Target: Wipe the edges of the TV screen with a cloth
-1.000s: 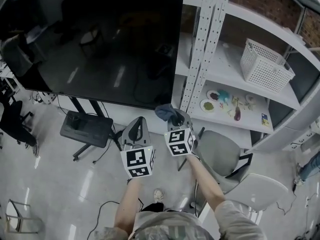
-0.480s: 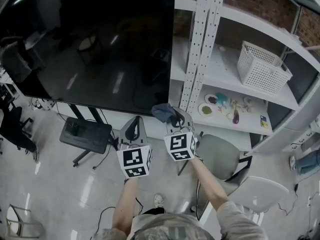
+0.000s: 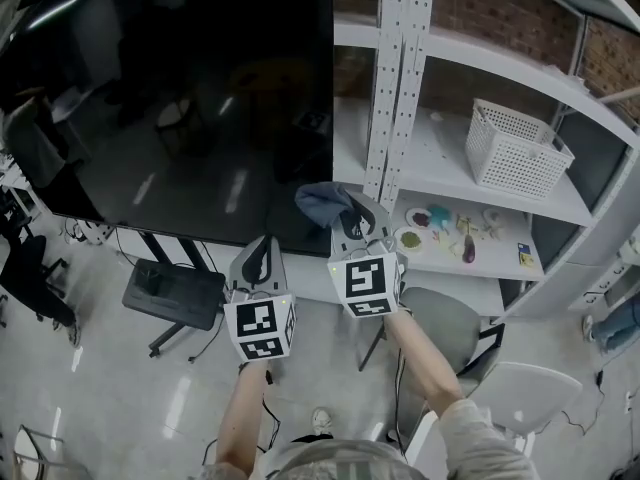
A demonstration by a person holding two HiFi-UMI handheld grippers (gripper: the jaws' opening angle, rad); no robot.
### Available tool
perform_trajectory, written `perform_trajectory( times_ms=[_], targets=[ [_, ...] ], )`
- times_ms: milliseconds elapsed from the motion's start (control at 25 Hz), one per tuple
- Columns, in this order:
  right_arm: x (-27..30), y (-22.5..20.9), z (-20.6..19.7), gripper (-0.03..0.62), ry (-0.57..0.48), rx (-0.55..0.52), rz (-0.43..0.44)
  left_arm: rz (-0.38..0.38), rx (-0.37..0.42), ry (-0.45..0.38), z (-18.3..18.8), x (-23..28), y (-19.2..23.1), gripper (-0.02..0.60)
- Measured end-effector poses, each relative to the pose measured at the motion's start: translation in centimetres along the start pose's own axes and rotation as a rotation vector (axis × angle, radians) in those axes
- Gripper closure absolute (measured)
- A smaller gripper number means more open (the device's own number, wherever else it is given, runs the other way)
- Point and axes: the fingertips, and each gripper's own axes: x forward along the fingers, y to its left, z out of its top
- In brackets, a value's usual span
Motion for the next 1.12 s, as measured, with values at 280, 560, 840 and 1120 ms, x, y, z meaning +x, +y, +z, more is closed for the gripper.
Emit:
perform_trajectory(
  times_ms=[280,560,840,1120],
  targets=[
    [0.7,-2.7,6.8,0.545,-0.117,-0.07,-0.012,-0.045,-0.022,-0.036,5.0,1.7,-0.3,0.566],
    [1.7,-5.1,12.6,0.545,-0.175,-0.144,0.001,-0.084,-0.055,-0.124,12.8,3.7,-0.5,0.565],
    [2.7,-7.3,18.6,0.545,-0.24,-0.225,-0.017,-0.112,-0.042,-0.209,20.6,5.1,-0.8,0.565],
    [3.6,-10.1,24.9,0.545,-0.305,-0.318,-0.079,-0.099,0.014,-0.279,27.3,5.8,0.2,0.566]
  ],
)
